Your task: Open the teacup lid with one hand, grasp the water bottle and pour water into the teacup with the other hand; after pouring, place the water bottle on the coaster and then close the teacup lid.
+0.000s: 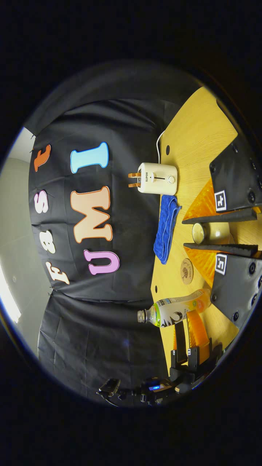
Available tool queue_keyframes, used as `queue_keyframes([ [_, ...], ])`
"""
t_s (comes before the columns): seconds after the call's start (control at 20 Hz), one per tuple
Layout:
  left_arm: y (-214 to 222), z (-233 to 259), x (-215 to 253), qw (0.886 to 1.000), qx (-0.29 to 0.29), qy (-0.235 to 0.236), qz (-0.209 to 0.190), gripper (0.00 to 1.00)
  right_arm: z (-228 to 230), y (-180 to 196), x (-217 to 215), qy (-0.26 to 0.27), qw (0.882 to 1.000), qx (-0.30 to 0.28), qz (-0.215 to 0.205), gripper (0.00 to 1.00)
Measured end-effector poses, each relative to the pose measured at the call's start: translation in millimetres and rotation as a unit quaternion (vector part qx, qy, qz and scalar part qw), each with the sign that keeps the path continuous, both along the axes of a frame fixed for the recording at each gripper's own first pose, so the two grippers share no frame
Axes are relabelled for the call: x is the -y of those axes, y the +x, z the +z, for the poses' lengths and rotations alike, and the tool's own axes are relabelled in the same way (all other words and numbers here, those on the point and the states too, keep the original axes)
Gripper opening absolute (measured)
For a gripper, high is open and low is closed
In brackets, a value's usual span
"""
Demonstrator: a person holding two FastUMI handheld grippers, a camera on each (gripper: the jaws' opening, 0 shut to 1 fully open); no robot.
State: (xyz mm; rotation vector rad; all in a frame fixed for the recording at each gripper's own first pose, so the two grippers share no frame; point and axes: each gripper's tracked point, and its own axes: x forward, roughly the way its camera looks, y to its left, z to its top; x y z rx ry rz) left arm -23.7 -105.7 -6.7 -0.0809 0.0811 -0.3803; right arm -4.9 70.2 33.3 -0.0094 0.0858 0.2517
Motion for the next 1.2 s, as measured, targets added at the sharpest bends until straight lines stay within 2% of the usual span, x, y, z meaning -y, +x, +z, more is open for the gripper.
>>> queue_keyframes([
  [0.1,4,0,4,1.000,-0.002,0.002,-0.002,0.94,2,-2,4,0.001,1.000,0.003,-0.003,0.27],
  [0.35,17,-3,10,1.000,-0.001,0.022,0.000,0.87,3,-4,15,0.005,1.000,0.006,-0.010,0.28],
  [0.4,18,-4,11,1.000,-0.004,0.025,0.000,0.82,2,-5,17,0.005,1.000,0.006,-0.011,0.28],
  [0.55,27,-6,9,0.999,-0.008,0.030,0.008,0.77,0,-6,22,0.007,1.000,0.004,-0.014,0.28],
  [0.7,27,-7,9,0.999,-0.008,0.036,0.010,0.65,-1,-10,29,0.008,1.000,0.004,-0.019,0.29],
  [0.85,30,-8,8,0.999,-0.004,0.050,0.016,0.59,-4,-10,37,0.008,1.000,0.001,-0.026,0.28],
  [0.9,30,-7,7,0.998,-0.004,0.060,0.019,0.55,-5,-10,40,0.008,1.000,-0.001,-0.028,0.29],
  [1.2,47,9,-5,0.984,0.035,0.168,0.050,0.54,-4,-12,55,0.014,0.999,0.002,-0.041,0.29],
])
